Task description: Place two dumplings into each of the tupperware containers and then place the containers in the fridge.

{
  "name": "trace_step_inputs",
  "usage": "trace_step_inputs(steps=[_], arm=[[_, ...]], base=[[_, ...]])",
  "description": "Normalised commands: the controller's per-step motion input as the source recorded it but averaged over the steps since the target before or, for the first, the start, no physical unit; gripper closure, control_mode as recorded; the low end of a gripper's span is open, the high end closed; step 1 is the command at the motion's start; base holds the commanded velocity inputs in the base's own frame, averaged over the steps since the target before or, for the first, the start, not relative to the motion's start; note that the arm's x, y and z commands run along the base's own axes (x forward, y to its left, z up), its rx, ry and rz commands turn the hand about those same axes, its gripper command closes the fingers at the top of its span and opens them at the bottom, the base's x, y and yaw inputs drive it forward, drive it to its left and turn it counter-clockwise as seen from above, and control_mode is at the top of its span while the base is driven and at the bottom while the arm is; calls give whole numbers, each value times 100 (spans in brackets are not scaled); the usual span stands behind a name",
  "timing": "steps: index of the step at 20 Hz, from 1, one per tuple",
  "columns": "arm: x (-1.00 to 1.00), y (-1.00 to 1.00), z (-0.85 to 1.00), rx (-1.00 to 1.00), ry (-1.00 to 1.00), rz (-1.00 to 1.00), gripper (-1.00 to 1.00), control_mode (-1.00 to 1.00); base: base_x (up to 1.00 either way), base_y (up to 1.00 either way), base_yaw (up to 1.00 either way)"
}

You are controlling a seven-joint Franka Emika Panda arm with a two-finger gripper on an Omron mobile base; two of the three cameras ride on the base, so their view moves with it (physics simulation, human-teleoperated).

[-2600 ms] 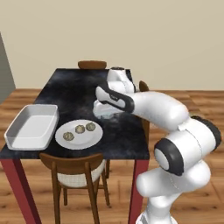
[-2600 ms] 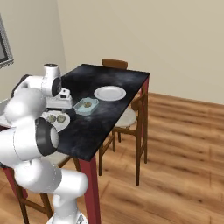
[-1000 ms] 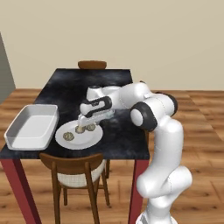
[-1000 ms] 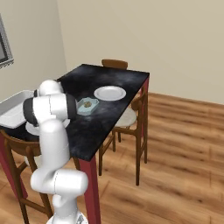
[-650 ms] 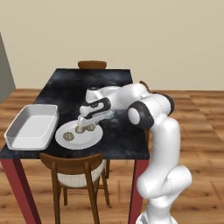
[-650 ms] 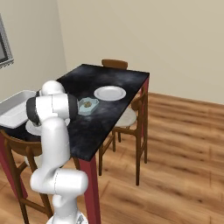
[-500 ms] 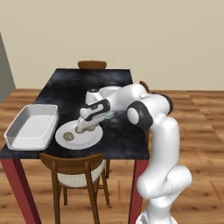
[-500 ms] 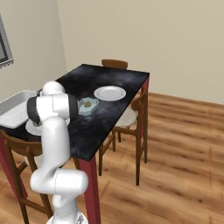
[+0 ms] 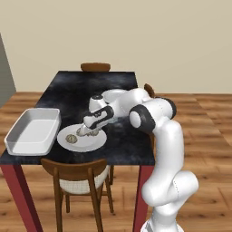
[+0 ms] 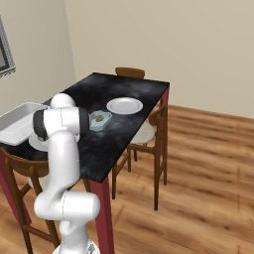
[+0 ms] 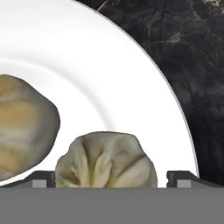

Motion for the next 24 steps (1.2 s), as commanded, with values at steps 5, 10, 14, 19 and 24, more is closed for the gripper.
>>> trace_step_inputs(steps=[5, 10, 14, 19, 24], arm=[[0, 0, -10, 0, 0, 0, 100, -100], [0, 0, 0, 0, 0, 0, 100, -100], [0, 0, 0, 0, 0, 0, 100, -100], [-48, -14, 8, 0, 0, -9, 100, -100], [-49, -41, 28, 0, 1, -14, 100, -100]], base=[[0, 0, 0], [0, 0, 0], [0, 0, 0], [0, 0, 0], [0, 0, 0]])
